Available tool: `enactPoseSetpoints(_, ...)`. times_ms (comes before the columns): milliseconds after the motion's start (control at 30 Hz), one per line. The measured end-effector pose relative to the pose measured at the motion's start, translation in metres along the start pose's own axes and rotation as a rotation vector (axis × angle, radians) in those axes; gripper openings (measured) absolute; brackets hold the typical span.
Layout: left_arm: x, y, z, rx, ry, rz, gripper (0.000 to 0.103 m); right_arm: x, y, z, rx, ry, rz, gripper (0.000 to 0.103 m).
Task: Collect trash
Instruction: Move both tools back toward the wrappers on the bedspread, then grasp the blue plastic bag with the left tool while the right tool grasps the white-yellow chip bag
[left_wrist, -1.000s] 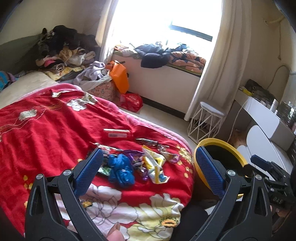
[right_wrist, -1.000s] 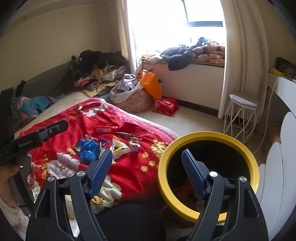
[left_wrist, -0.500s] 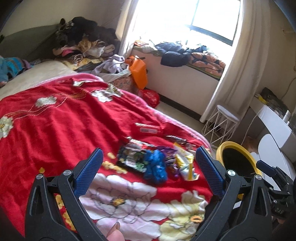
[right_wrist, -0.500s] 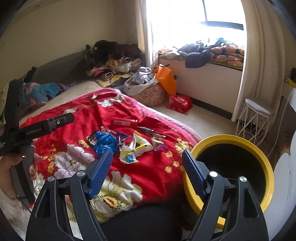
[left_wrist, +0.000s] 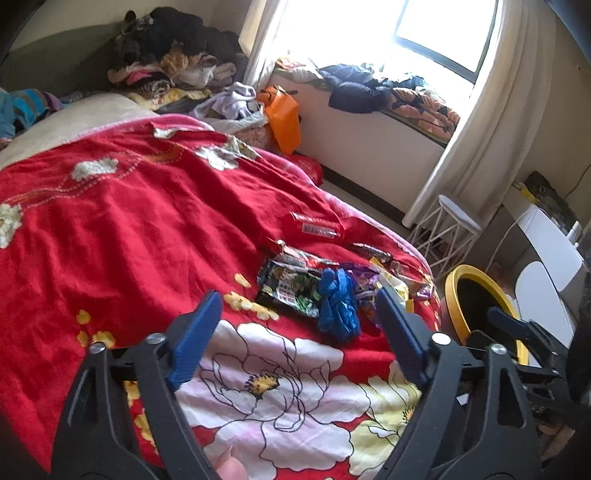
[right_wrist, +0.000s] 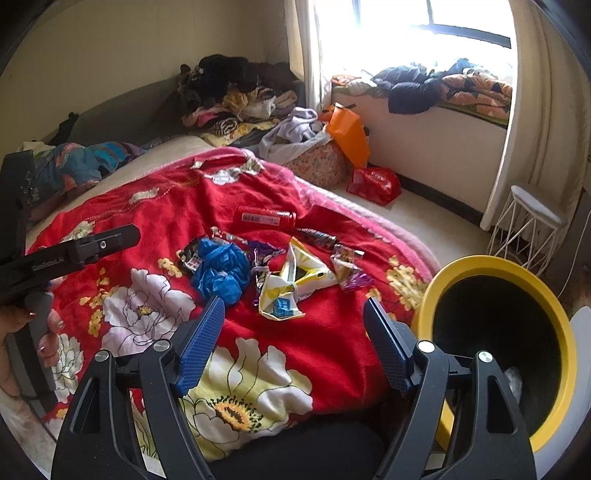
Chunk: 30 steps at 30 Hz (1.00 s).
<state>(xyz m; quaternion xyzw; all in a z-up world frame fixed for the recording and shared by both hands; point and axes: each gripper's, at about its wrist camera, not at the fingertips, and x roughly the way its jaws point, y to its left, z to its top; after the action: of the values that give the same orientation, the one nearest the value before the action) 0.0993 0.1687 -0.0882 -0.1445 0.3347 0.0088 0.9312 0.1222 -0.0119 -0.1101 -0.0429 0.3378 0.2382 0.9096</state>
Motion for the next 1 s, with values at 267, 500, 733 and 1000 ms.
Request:
enactPoseSetpoints(267, 0.018, -0.004, -0.007, 0.002, 0.071, -0.055, 0.049, 0.034, 0.001, 0.002, 0.021, 0.062, 0.035, 0.069)
enactPoseSetpoints(500, 0.037, -0.008, -0.011, -0.01, 0.128, -0.084, 0.035, 0.061, -0.001, 0.004, 0.064, 0.113, 0.068, 0.057)
enactPoseSetpoints(733, 0.055, -0.011, -0.014, -0.021, 0.168, -0.092, 0.034, 0.078, -0.004, 0.003, 0.085, 0.151, 0.089, 0.046)
enactPoseSetpoints(1000, 0.074, -0.021, -0.015, -0.018, 0.201, -0.106, 0.034, 0.081, -0.008, 0.005, 0.107, 0.153, 0.114, 0.036)
